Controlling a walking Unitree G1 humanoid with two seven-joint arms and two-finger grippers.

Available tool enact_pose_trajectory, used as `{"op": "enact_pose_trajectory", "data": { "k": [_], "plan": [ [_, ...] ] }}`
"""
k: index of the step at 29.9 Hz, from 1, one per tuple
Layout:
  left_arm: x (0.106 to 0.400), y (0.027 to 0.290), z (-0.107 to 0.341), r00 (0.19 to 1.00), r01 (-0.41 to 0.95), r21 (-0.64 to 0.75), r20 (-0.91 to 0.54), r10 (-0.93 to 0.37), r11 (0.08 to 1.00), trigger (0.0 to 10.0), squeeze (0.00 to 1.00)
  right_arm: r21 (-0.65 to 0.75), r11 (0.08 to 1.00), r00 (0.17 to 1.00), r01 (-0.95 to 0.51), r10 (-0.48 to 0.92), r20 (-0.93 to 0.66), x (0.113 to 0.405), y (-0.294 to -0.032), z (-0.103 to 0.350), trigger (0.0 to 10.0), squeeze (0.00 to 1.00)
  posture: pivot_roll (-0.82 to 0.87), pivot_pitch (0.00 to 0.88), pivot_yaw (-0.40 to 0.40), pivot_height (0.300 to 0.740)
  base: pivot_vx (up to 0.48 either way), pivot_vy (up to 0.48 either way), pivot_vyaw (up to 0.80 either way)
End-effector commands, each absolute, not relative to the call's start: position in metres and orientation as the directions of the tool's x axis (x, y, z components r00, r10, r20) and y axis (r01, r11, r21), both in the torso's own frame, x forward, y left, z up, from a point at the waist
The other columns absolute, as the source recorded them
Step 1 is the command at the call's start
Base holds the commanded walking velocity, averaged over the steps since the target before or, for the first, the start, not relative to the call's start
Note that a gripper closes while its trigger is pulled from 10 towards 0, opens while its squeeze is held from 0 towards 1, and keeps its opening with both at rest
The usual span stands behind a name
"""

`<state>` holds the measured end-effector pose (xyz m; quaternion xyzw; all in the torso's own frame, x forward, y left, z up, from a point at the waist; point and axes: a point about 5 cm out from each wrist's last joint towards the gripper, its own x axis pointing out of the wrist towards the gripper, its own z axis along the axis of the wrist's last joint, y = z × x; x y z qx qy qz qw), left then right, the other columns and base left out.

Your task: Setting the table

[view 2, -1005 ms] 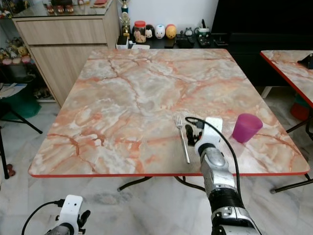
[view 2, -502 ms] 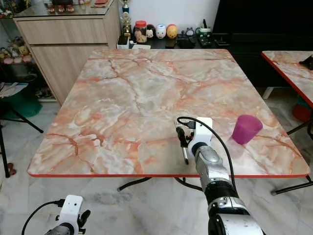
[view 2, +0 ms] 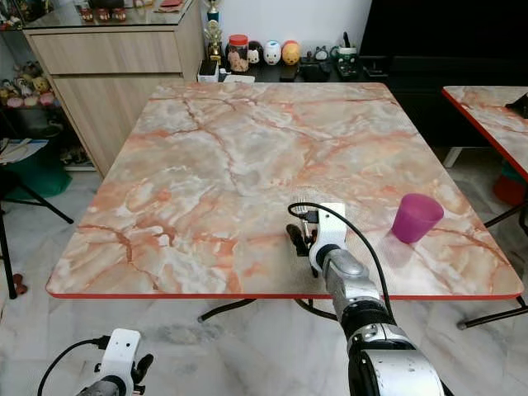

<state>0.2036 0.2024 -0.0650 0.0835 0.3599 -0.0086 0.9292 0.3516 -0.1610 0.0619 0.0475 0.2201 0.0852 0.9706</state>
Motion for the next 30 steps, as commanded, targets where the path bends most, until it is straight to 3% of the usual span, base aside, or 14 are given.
{"op": "enact_pose_trajectory", "data": {
  "k": [1,10,15,16,17,30],
  "plan": [
    [0.2,0.203,-0.067,0.736,0.067,0.153,-0.675,0.055,0.986,10.0,0.0,0.127,0.979,0.888,-0.158,0.197,-0.415,0.355,-0.159,0.066,10.0,0.0,0.01,0.0,-0.026,0.74,0.0,0.0,0.0],
    [0.195,0.201,-0.07,0.72,0.069,0.136,-0.692,0.045,0.988,10.0,0.0,0.17,0.979,0.879,-0.109,0.175,-0.444,0.354,-0.161,0.061,10.0,0.0,0.01,0.0,-0.032,0.74,0.0,0.0,0.0],
    [0.194,0.198,-0.071,0.717,0.071,0.129,-0.696,0.039,0.989,10.0,0.0,0.085,0.989,0.861,-0.12,0.146,-0.487,0.351,-0.165,0.056,10.0,0.0,0.01,0.0,-0.037,0.74,0.0,0.0,0.0],
    [0.194,0.198,-0.072,0.717,0.071,0.128,-0.696,0.039,0.989,10.0,0.0,0.074,0.989,0.858,-0.126,0.147,-0.492,0.35,-0.165,0.055,0.8,0.0,0.01,0.0,-0.039,0.74,0.0,0.0,0.0],
    [0.194,0.197,-0.072,0.717,0.07,0.126,-0.696,0.038,0.99,10.0,0.0,0.058,0.989,0.854,-0.135,0.146,-0.499,0.349,-0.165,0.054,0.0,0.0,0.01,0.0,-0.041,0.74,0.0,0.0,0.0],
    [0.191,0.193,-0.074,0.708,0.067,0.109,-0.705,0.03,0.992,10.0,0.0,-0.045,0.987,0.843,-0.152,0.105,-0.528,0.347,-0.171,0.05,0.0,0.0,0.0,0.0,-0.052,0.74,0.0,0.0,0.0]
  ]
}}
